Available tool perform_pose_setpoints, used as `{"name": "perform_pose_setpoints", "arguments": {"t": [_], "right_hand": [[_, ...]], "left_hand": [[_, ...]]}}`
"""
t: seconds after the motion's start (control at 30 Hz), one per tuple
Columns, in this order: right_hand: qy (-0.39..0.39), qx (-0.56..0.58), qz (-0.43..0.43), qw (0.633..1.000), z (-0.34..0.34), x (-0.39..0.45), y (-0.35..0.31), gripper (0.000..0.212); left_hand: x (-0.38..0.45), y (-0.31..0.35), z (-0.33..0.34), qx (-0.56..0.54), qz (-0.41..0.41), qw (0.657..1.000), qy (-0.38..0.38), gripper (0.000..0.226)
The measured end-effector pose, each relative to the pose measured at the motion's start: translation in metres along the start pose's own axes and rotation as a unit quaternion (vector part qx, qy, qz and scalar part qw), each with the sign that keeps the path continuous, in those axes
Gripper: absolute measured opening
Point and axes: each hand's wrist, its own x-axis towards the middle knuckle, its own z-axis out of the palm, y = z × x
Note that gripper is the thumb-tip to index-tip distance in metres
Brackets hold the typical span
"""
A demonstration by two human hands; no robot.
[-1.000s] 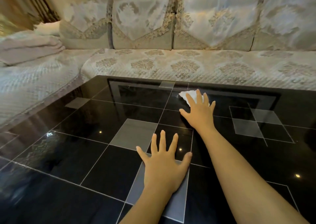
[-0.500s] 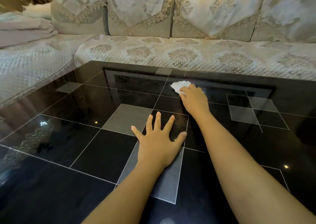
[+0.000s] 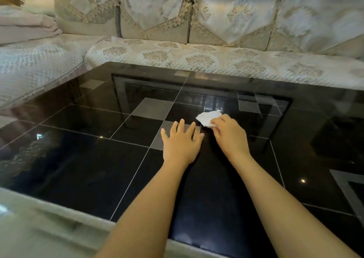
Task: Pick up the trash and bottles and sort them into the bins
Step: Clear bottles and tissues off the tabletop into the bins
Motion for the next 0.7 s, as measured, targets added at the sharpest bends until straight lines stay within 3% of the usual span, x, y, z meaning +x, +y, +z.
{"name": "perform_pose_setpoints", "arguments": {"t": [0.13,0.33,0.5,0.57,0.63,0.7], "right_hand": [[-0.001,0.030,-0.012,0.999,-0.030,-0.068,-0.025,0.020],[0.039,0.097,-0.014,0.994,-0.084,-0.188,-0.078,0.017],[0.081,0.207,0.037,0.974,-0.108,-0.300,-0.106,0.015],[0.080,0.221,0.034,0.971,-0.105,-0.348,-0.110,0.018],[0.054,0.176,0.062,0.981,-0.095,-0.383,-0.108,0.020],[-0.057,0.144,0.108,0.982,-0.081,-0.401,-0.097,0.025]], "left_hand": [[-0.073,-0.006,-0.010,-0.022,0.004,1.000,0.007,0.059],[-0.182,-0.010,-0.021,-0.094,0.040,0.994,0.027,0.082],[-0.273,-0.016,-0.014,-0.140,0.106,0.983,-0.043,0.069],[-0.308,-0.024,0.000,-0.098,0.152,0.980,-0.080,0.065],[-0.338,-0.034,0.017,-0.035,0.161,0.977,-0.136,0.066],[-0.362,-0.041,0.032,0.016,0.152,0.970,-0.187,0.068]]}}
